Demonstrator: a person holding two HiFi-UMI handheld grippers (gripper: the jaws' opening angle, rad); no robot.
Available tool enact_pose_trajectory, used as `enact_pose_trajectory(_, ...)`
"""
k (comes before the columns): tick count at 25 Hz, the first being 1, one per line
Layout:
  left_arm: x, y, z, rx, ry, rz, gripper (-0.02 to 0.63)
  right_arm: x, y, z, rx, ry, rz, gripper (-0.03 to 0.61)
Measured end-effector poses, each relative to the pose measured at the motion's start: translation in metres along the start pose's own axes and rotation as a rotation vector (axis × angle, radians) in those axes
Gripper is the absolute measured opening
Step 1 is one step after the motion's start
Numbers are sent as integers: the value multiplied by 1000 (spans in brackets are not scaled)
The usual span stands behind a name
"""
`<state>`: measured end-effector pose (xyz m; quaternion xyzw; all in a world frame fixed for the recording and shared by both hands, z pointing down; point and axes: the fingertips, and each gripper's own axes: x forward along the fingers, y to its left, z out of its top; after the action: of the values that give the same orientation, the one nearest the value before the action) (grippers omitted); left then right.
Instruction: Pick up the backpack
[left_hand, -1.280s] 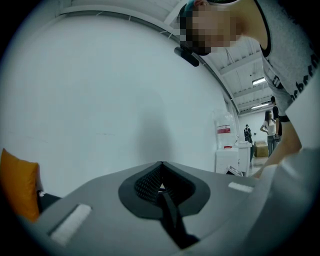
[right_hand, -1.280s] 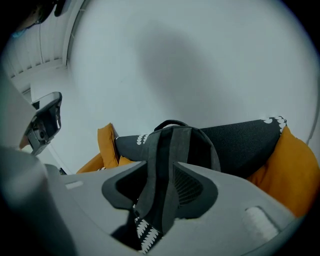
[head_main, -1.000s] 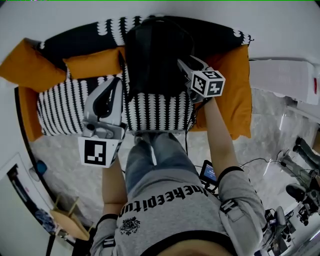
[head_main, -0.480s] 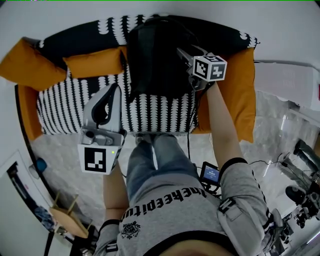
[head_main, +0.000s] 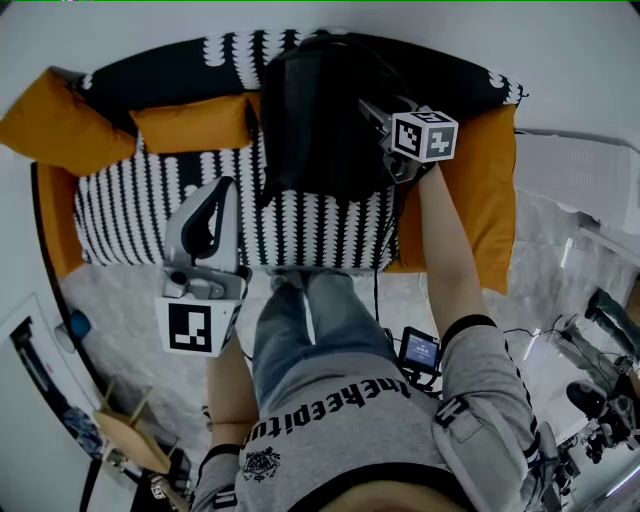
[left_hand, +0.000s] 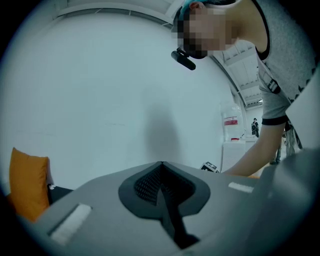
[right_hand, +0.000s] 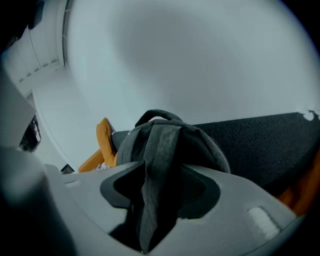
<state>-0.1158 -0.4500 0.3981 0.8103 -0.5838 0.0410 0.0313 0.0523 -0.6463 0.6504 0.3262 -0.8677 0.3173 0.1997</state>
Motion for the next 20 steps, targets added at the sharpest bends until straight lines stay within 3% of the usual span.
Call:
enact_pose_trajectory(2,-1,0,-2,3,9,3,17,5,-5,-4,-18,16,-19,192)
enact_pose_trajectory(10,-5,4,-5,14,29,26,17,24,16,10,48,-21,89,188)
enact_pose_trajectory(15,-6,5,-5,21,34,26,16,17,21,17,94,-76,105,102)
enact_pose_trajectory(17,-5,4,-4,23,31,23,17,14,25,19,76,-91,93,50)
enact_pose_trajectory(20,-5,1,-2,32,27,10,15,9,31,20,18,-96,50,32)
